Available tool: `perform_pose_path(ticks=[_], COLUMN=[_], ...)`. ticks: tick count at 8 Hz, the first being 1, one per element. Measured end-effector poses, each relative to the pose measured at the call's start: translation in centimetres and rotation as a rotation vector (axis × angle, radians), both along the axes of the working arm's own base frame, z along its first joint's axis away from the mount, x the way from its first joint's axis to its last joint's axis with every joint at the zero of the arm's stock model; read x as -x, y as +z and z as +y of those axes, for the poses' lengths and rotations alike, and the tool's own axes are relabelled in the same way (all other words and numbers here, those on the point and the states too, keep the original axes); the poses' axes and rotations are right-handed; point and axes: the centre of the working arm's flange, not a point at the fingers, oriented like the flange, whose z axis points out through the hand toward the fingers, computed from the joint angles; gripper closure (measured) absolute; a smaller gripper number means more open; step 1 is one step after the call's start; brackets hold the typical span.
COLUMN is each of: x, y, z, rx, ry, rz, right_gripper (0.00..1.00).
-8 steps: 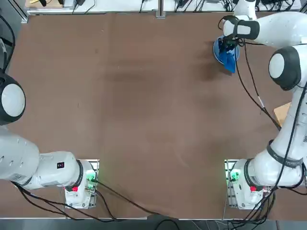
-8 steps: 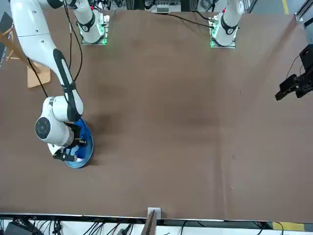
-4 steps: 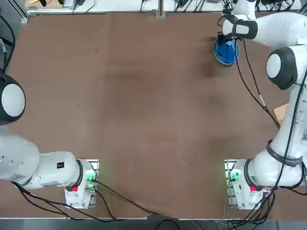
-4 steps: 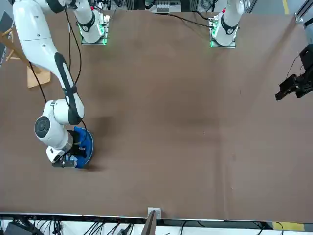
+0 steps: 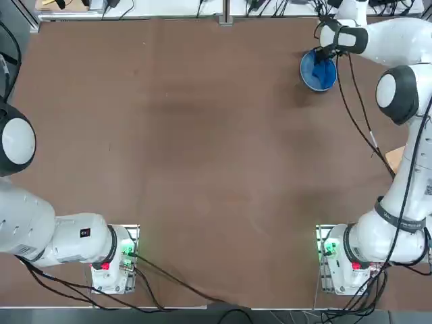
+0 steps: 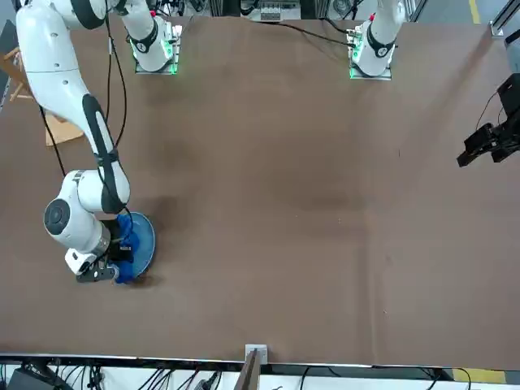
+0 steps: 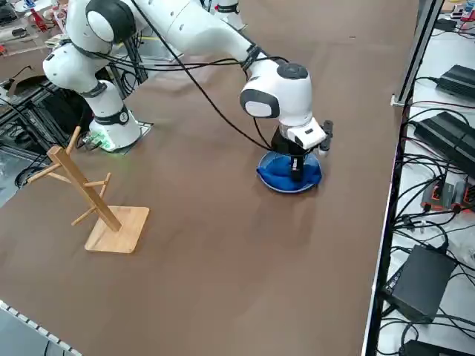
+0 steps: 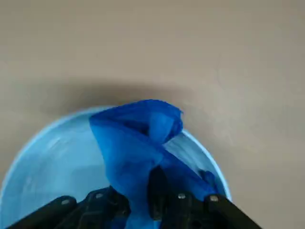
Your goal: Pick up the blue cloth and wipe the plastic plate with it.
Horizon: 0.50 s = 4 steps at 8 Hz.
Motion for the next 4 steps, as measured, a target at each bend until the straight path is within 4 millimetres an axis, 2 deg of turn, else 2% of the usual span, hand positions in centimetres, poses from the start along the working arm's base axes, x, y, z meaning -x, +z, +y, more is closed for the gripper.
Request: perform_pose_path(ticks=[2,4], x=[0.7,1.6], y=[0.0,-0.1], z=[-0.4,1.2], rx=[-0.007,-0.03], ry=[-0.015,-0.053], rz=[0.097,0.181], right_gripper=[0.85,0.85])
